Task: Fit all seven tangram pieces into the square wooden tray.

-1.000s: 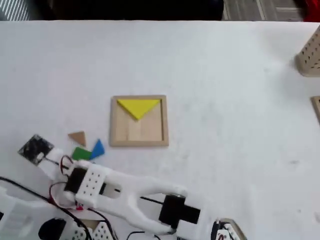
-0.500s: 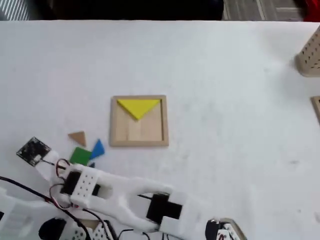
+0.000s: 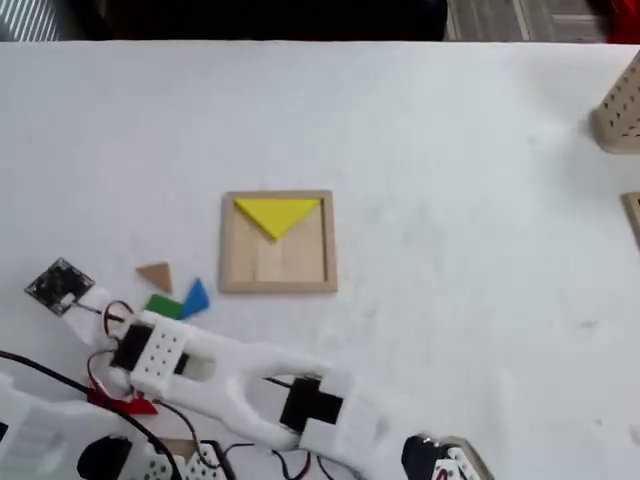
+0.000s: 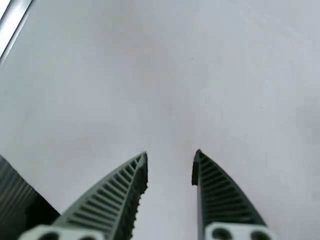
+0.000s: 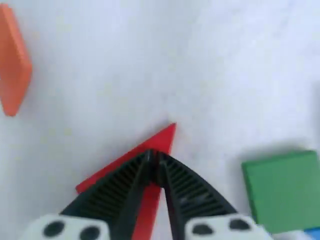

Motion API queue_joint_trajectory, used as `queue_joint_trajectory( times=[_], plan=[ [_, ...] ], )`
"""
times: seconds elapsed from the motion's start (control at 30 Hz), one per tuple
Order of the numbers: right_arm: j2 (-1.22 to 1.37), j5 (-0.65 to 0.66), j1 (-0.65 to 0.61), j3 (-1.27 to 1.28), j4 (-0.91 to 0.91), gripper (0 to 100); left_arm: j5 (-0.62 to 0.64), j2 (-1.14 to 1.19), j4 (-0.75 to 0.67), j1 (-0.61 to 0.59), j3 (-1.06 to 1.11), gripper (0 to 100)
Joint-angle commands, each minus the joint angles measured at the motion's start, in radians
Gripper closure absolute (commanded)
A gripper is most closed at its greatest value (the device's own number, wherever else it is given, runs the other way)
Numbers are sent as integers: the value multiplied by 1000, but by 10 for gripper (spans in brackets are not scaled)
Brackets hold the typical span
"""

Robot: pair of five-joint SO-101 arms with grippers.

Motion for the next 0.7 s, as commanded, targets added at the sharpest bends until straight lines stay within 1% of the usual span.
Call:
queue_joint_trajectory(
  times=[0.0,0.1,0.23,0.43,0.5,0.57,0.67],
  plan=[
    [2,35,62,-23,-51,981,5,-18,-14,-1,-52,838],
    [2,35,67,-23,-58,981,5,-18,-12,-1,-52,838],
    [-41,57,56,-20,-19,981,3,-18,-12,-2,-52,838],
    [-139,54,-44,-17,101,966,3,-18,-15,-2,-52,838],
    [-140,54,-90,-17,128,896,3,-18,-17,-2,-52,838],
    [-136,46,-101,-21,128,795,3,-18,-18,-2,-52,838],
    [-124,-58,-88,-23,128,661,3,-18,-18,-1,-52,838]
  ],
)
